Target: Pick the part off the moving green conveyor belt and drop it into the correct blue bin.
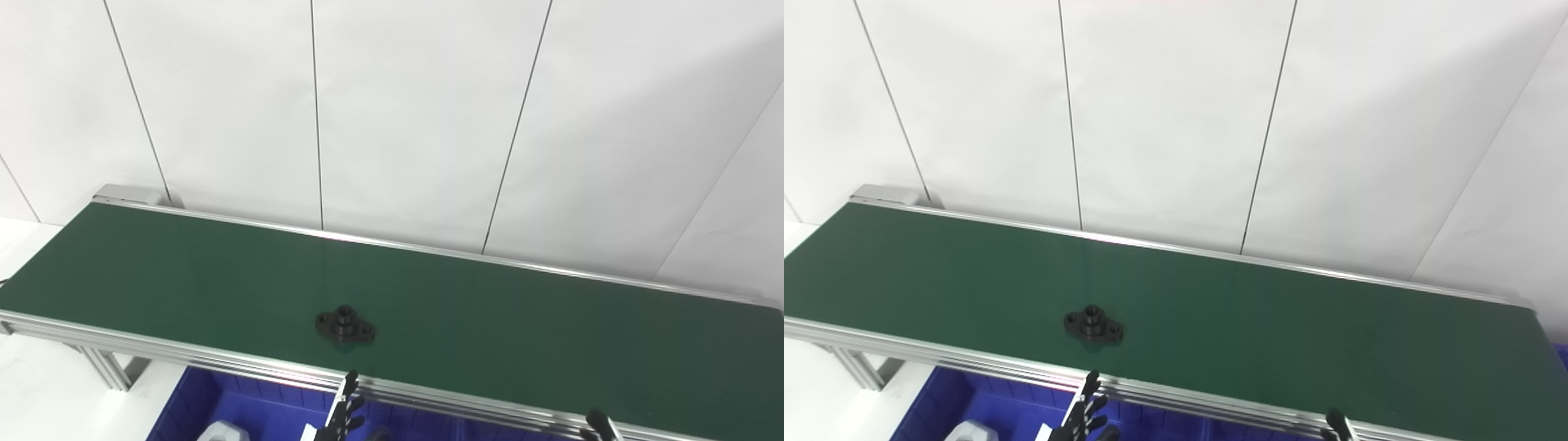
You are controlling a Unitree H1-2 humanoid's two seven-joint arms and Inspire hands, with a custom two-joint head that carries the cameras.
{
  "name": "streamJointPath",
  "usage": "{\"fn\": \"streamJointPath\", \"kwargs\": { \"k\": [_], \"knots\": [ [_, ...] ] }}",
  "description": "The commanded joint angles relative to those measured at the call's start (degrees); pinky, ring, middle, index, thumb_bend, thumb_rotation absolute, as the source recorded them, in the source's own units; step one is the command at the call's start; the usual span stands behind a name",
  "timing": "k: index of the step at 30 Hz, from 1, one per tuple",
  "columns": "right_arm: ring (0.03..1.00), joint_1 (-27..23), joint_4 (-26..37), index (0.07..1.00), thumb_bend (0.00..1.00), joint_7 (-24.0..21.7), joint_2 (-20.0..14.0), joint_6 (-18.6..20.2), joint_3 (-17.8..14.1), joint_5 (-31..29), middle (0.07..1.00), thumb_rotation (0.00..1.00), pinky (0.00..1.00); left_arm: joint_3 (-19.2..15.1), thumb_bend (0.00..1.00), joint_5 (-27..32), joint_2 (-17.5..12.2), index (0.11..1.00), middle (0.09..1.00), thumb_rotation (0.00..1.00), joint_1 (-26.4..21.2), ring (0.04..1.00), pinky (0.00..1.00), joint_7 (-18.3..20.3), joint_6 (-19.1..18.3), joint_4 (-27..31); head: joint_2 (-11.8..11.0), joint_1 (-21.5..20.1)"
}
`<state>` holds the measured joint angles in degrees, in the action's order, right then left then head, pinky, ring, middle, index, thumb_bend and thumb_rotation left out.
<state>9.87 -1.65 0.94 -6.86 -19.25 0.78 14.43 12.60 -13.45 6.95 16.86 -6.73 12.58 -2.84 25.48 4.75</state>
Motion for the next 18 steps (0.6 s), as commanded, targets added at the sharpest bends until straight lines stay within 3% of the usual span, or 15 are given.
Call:
{"fn": "streamJointPath", "kwargs": {
  "k": [1, 8, 11, 18],
  "knots": [
    [0.844, -2.9, 3.4, 0.899, 0.87, 1.3, -0.1, 0.1, 1.3, 6.1, 0.886, 0.63, 0.79, 2.3, 0.55, -0.6, 2.5, 1.0, 1.0, 0.84, -0.7, 0.931, 0.87, 0.2, 1.8, 1.2, 0.5, -0.2],
    [0.821, -9.4, 7.8, 0.919, 0.9, -1.2, 0.6, 13.6, 5.9, 20.2, 0.877, 0.6, 0.72, 2.5, 0.52, -0.8, 2.2, 1.0, 1.0, 0.88, -0.6, 0.941, 0.92, 0.4, 1.8, 2.0, 1.3, -1.0],
    [0.786, -15.0, 7.4, 0.915, 0.9, -2.2, 1.7, 19.3, 9.2, 27.5, 0.867, 0.57, 0.66, 2.6, 0.51, -1.2, 2.3, 1.0, 1.0, 0.91, -0.5, 0.954, 0.94, 0.3, 1.6, 2.6, 2.2, -1.7],
    [0.712, -23.8, 4.7, 0.867, 0.94, -2.9, 3.0, 27.1, 14.0, 36.5, 0.823, 0.47, 0.57, 3.1, 0.49, -1.1, 2.3, 1.0, 1.0, 0.93, -0.4, 0.962, 0.96, 0.4, 1.2, 3.3, 3.0, -2.3]
  ]
}}
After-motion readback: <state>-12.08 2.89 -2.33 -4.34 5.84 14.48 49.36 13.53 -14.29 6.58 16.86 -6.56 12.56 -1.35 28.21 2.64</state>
